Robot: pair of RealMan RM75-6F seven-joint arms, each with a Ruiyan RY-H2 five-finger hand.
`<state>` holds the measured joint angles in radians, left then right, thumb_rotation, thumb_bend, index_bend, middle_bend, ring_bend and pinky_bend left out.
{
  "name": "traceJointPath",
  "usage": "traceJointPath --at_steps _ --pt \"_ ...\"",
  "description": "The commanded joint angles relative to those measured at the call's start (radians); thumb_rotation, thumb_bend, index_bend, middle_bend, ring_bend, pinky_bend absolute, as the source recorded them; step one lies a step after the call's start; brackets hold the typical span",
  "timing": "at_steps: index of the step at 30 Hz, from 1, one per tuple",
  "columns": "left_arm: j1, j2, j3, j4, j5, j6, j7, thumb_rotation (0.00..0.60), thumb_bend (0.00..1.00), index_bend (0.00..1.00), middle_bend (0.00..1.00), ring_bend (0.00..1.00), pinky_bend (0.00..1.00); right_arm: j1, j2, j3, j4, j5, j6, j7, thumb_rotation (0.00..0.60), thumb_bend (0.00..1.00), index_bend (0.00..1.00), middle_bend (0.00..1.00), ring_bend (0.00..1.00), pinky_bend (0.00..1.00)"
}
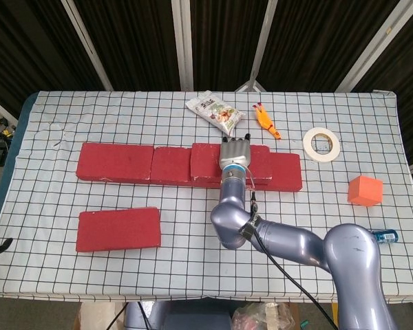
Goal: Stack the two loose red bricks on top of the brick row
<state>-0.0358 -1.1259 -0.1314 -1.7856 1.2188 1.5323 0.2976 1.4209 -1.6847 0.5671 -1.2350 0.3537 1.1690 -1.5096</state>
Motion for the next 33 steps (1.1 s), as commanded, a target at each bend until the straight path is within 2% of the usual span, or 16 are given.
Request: traceJointPath --at_steps 1,8,22,33 --pt "-0.001 0.0 0.0 0.0 -0.001 0.0 0.001 0.6 0.0 0.14 0.02 0.0 0.08 0.0 -0.007 0.005 0.008 -0.002 -0.003 -0.005 0.6 0.19 0.08 0.34 0.2 0.0" --pt "-0.002 -0.001 0.001 0.001 -0.003 0.0 0.004 0.6 0.0 0.14 0.02 0.0 0.08 -0.004 -0.021 0.015 0.024 -0.006 0.004 -0.012 0.6 0.19 0.08 0.33 0.19 0.0" --pt "-0.005 -0.003 0.002 0.001 -0.008 -0.002 0.008 0.6 0.0 0.14 0.02 0.0 0.08 -0.012 -0.032 0.045 0.028 -0.014 0.026 -0.018 0.6 0.19 0.08 0.13 0.01 0.0" --pt "-0.004 0.001 0.003 0.001 -0.008 0.0 0.003 0.6 0.0 0.14 0.02 0.0 0.08 -0.013 -0.04 0.06 0.021 -0.019 0.044 -0.03 0.6 0.19 0.08 0.09 0.0 0.0"
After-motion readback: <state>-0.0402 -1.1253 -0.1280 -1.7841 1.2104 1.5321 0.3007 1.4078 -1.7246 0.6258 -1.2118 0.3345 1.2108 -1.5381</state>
